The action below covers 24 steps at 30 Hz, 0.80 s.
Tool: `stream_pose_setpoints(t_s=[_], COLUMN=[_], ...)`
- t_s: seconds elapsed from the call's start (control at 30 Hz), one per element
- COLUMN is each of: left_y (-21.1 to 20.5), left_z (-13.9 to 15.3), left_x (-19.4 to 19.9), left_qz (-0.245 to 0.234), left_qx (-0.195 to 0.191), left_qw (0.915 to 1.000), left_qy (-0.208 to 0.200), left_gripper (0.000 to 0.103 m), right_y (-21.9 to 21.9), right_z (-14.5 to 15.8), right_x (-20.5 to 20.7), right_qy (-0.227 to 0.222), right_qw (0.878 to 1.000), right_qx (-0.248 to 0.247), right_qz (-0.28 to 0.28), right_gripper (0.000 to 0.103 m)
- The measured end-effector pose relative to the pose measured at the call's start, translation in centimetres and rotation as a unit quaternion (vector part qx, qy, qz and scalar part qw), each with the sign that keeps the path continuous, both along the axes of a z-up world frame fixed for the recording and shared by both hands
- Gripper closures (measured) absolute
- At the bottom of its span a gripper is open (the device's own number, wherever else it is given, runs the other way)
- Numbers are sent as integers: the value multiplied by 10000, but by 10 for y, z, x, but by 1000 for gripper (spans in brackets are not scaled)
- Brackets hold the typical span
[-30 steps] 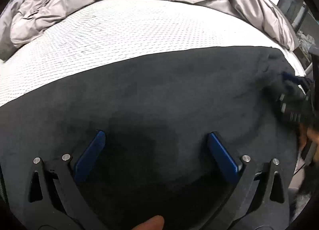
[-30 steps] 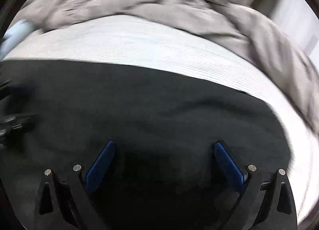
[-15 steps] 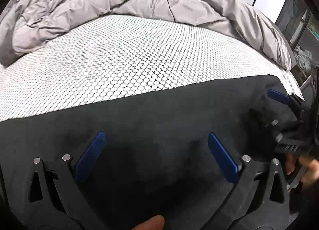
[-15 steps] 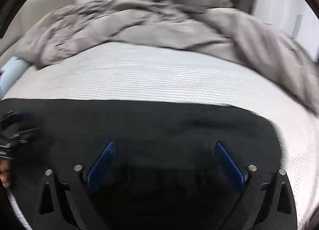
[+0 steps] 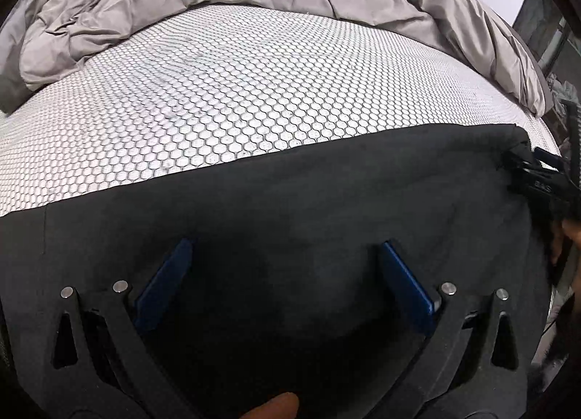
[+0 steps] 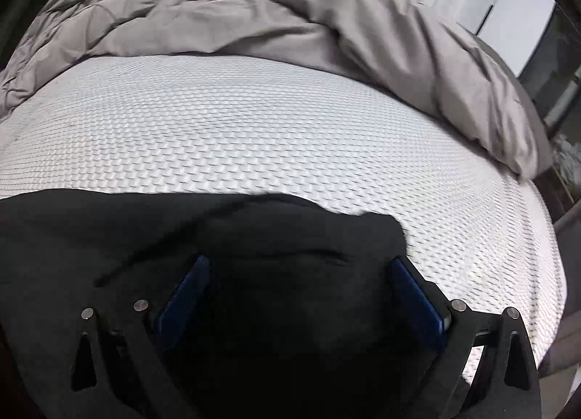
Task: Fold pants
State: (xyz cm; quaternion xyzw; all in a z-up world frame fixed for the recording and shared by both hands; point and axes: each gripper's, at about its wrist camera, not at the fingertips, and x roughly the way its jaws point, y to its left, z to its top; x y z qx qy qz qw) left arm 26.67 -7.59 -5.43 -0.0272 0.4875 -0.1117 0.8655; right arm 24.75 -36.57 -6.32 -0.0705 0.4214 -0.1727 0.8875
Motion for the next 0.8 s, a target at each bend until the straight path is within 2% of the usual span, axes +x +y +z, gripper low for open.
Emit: stream_pose_setpoints(t_s=[0.07,0.1,0.2,0.3,0.37,0.4,0.47,0.53,0.63,0.73,0.8], left_y=[4,4,-5,-27,-39,-40,-38,-25,3,29,49], left_z=[11,17,35,31,15,8,4,6,9,11,10], left_x=[-10,-17,-55,-94,-102,-105,-115,-123,-132,-142,-147], left_qz=[120,86,-308,-855,-1060,-1080,-1038,-953,-726,-505,-446], left_qx=[-106,-197,-406,-354,-294,-214,118,192,272,388,462], left_qw=[9998,9996,9977,9943,9937,9938,9941,9946,9964,9973,9973], left_qy=[-117,-173,-438,-533,-209,-140,-285,-356,-347,-357,-350], left_gripper=[1,1,1,1,1,1,1,1,1,1,1], right_y=[9,18,44,87,108,115,111,85,48,45,73], right_z=[10,18,27,14,0,-11,-24,-22,-14,-6,-2], right_x=[-13,-24,-55,-78,-82,-80,-82,-90,-103,-113,-116], right_qy=[-158,-285,-473,-209,37,213,322,232,8,-226,-290], right_qw=[9997,9986,9879,9689,9620,9617,9645,9745,9901,9882,9810], right_qx=[-71,50,764,1172,1035,777,539,674,403,818,1000], right_qz=[170,433,1260,2170,2525,2618,2565,2125,1341,1277,1640], right_gripper=[3,3,3,3,3,3,3,3,3,4,4])
